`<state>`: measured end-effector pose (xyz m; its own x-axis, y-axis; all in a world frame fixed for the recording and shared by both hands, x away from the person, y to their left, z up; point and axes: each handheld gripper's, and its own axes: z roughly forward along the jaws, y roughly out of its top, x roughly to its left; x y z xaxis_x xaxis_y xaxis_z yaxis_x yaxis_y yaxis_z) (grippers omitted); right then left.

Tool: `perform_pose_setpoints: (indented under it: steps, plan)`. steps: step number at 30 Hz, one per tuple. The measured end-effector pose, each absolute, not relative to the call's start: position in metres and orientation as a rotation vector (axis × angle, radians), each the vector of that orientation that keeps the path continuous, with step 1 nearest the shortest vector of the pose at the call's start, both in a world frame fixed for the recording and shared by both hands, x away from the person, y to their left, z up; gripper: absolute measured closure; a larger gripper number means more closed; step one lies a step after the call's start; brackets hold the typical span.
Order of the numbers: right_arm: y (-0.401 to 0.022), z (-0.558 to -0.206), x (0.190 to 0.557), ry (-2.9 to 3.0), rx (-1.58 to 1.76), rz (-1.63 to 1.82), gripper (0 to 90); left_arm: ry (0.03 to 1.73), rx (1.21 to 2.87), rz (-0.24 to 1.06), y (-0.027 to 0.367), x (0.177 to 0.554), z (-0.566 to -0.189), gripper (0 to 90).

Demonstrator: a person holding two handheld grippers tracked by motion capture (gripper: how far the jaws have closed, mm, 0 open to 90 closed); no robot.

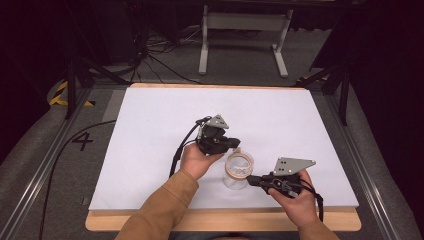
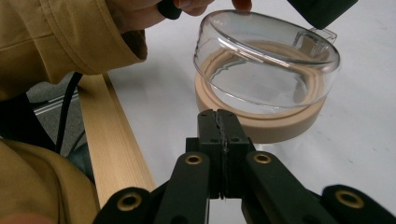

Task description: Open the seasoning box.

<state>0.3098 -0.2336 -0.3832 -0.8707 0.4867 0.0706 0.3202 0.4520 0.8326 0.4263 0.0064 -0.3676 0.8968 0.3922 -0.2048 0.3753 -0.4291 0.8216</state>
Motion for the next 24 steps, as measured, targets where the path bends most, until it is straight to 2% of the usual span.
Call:
perform_pose_setpoints:
  steps: [17, 20, 24]
  plan:
    - [-0.2384, -0.3872, 0.3158, 2.477, 0.789, 1.5, 90.0, 0.549, 2.06, 0.024, 0.0065, 0.4259, -0.3676, 86.4]
    - [-0.2382, -0.3872, 0.3157, 2.478, 0.785, 1.499, 90.0, 0.537, 2.056, 0.039, 0.0074, 0.4248, -0.3669, 82.8]
    - [-0.2383, -0.3868, 0.3153, 2.477, 0.783, 1.503, 90.0, 0.526, 2.039, 0.062, 0.0106, 0.4227, -0.3628, 82.6]
